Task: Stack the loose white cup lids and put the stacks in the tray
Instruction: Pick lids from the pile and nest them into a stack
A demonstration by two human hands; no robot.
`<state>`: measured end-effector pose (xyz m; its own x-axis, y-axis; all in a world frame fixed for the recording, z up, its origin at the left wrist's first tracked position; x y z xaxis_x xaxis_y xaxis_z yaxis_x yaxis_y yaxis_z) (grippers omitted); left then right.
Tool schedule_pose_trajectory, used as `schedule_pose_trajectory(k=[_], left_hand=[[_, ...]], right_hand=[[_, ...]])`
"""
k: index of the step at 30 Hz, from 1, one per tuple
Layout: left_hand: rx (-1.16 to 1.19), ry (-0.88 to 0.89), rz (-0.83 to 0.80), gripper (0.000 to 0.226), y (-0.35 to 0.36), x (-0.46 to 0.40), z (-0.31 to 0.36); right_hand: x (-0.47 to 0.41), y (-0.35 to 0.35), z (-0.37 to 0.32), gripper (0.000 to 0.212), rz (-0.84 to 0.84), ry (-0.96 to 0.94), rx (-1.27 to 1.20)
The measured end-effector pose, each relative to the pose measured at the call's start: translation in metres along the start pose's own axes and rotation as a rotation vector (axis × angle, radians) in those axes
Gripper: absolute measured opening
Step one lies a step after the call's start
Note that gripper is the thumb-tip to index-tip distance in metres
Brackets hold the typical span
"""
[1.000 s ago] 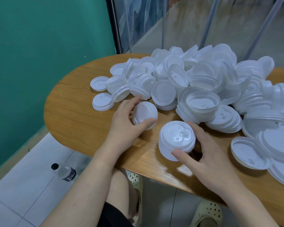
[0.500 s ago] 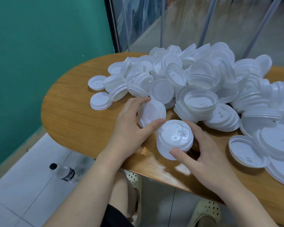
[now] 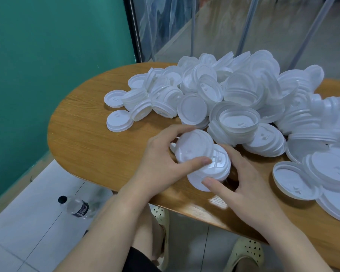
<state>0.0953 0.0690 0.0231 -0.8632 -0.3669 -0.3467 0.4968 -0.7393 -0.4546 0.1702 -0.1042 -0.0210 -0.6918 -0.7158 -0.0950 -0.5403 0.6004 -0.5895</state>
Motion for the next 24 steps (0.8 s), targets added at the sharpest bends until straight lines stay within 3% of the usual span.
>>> schedule_pose_trajectory(k=[4,24], left_hand=[[-0.032,-0.008,-0.111,0.069,0.021,0.004,0.007],[0.026,-0.116,-0.232,0.064,0.041,0.003,0.002]], right_hand=[[-0.001,0.0,-0.005,0.075,0.008,-0.035,-0.064],[-0.001,-0.003,-0.012,0.071,0.044,-0.066,-0.117]])
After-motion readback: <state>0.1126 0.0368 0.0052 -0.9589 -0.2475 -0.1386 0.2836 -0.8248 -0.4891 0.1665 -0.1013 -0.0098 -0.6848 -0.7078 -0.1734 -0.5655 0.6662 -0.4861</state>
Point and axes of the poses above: each hand's wrist, its own x-axis away from the middle knuckle, its own y-axis out of the palm, z = x × y, the point moved 8 cm from there along -x, towards the middle knuckle, and after that the axes turned 1 degree about -z, right-handed, at the moved point
